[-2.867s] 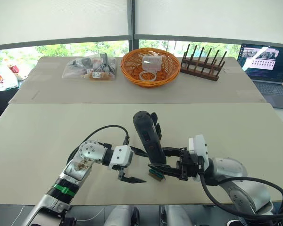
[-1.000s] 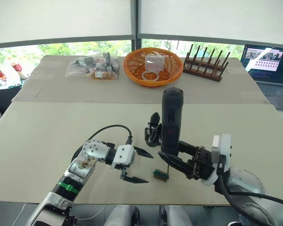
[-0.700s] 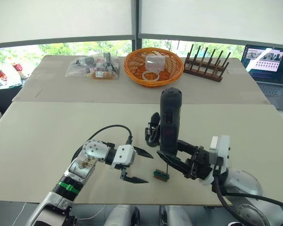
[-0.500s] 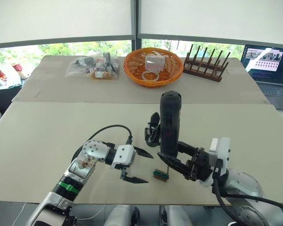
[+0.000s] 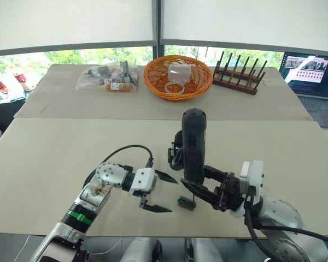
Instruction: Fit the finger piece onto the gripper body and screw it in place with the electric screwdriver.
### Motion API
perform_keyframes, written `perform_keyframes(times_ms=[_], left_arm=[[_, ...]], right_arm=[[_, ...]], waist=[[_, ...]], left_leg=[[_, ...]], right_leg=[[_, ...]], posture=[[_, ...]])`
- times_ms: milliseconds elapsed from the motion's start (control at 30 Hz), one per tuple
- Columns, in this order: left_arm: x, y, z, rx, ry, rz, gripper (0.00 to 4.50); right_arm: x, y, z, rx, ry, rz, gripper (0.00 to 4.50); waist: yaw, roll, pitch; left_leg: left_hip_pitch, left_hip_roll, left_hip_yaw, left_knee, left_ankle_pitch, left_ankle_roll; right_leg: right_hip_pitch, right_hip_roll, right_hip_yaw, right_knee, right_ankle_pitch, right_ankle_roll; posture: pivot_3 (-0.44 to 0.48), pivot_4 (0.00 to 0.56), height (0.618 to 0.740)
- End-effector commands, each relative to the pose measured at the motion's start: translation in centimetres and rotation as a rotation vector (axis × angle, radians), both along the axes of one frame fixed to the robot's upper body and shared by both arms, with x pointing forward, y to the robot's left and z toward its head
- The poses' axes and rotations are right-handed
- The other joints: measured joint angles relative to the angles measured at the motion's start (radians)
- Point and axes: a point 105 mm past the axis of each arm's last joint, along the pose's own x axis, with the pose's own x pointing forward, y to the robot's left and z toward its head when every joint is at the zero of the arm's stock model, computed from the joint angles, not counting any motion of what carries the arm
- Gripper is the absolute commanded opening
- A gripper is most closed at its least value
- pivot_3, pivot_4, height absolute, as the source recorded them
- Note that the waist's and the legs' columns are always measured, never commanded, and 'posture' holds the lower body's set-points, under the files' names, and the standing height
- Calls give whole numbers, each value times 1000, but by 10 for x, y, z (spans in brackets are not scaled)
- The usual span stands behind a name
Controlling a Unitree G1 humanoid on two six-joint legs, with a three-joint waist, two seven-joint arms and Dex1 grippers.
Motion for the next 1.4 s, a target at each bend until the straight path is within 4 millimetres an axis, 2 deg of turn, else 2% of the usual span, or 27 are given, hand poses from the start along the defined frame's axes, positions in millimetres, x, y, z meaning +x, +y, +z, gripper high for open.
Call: perform_keyframes(times_ms=[33, 733, 933, 1400], left_arm=[[1, -3, 7, -21, -28, -18, 4500], [2, -2, 6, -18, -33, -13, 4500], [1, -2, 6, -18, -36, -15, 4500], [2, -1, 6, -16, -38, -15, 4500]], right_arm=[[-5, 2, 16, 27, -90, 18, 1909], [-4, -2, 21, 25, -106, 14, 1909], [-5, -4, 15, 13, -81, 13, 1909], [-2, -1, 17, 23, -82, 17, 1909]], waist=[[0, 0, 0], [0, 0, 0], [0, 0, 0], [0, 0, 0]], left_leg=[[0, 0, 0, 0, 0, 0], [0, 0, 0, 0, 0, 0], [0, 0, 0, 0, 0, 0], [0, 0, 0, 0, 0, 0]], right_leg=[[0, 0, 0, 0, 0, 0], [0, 0, 0, 0, 0, 0], [0, 0, 0, 0, 0, 0], [0, 1, 0, 0, 0, 0]], posture=[[0, 150, 740], [0, 150, 740], [0, 150, 740], [0, 150, 740]])
